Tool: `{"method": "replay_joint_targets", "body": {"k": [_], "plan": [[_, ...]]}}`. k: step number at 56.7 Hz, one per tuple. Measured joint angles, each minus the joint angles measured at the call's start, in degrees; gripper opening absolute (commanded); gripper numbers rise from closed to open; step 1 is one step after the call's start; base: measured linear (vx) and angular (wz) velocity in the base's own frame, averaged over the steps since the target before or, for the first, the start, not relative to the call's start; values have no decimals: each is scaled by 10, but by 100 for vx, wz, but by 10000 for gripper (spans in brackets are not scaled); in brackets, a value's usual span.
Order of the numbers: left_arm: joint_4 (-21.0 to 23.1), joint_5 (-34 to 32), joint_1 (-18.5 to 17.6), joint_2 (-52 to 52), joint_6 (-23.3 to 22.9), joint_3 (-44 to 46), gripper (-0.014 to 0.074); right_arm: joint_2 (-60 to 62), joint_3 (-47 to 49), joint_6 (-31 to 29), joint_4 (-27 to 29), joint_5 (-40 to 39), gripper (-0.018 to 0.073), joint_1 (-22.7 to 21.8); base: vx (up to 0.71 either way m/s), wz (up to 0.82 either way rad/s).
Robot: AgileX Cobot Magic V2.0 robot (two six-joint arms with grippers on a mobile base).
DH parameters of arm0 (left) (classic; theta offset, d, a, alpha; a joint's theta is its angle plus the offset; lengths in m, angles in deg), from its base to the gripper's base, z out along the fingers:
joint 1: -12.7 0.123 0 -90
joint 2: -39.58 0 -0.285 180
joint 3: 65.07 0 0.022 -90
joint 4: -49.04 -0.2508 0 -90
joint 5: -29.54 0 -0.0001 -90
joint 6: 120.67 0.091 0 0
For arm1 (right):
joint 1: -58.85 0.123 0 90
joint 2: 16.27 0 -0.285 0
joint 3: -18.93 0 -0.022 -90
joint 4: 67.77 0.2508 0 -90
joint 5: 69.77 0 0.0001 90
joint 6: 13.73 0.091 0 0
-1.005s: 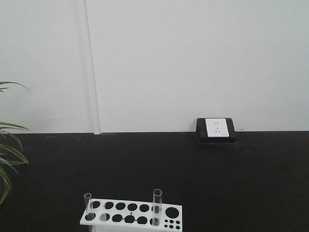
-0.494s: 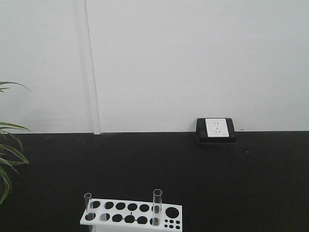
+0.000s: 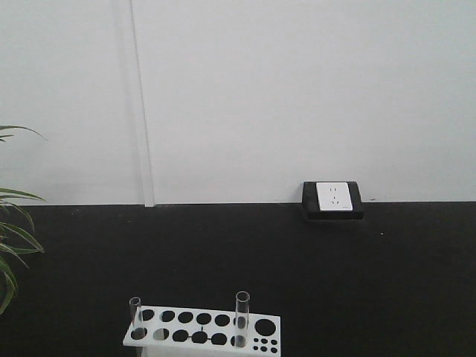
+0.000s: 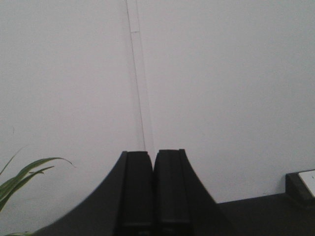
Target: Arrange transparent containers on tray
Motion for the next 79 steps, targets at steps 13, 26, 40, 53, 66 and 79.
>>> {"method": "replay_joint_targets", "body": {"k": [13, 26, 40, 53, 66, 79], "plan": [[0, 11, 0, 6, 0, 0, 129, -7, 0, 0, 3, -4, 160, 0, 0, 0], [0, 13, 0, 6, 0, 0, 337, -7, 0, 0, 4, -6, 473, 0, 0, 0], [0, 34, 0, 6, 0, 0, 596, -7, 0, 0, 4, -6, 724, 0, 0, 0], [0, 29, 0, 4, 0, 0, 627, -7, 0, 9, 13, -15, 707, 0, 0, 0], [0, -20, -2, -2, -19, 0, 568, -14, 0, 46, 24, -51, 628, 34, 0, 0], [-69, -29, -61, -2, -19, -35, 489, -33, -14, 2, -116, -58, 561, 152, 0, 0]]}}
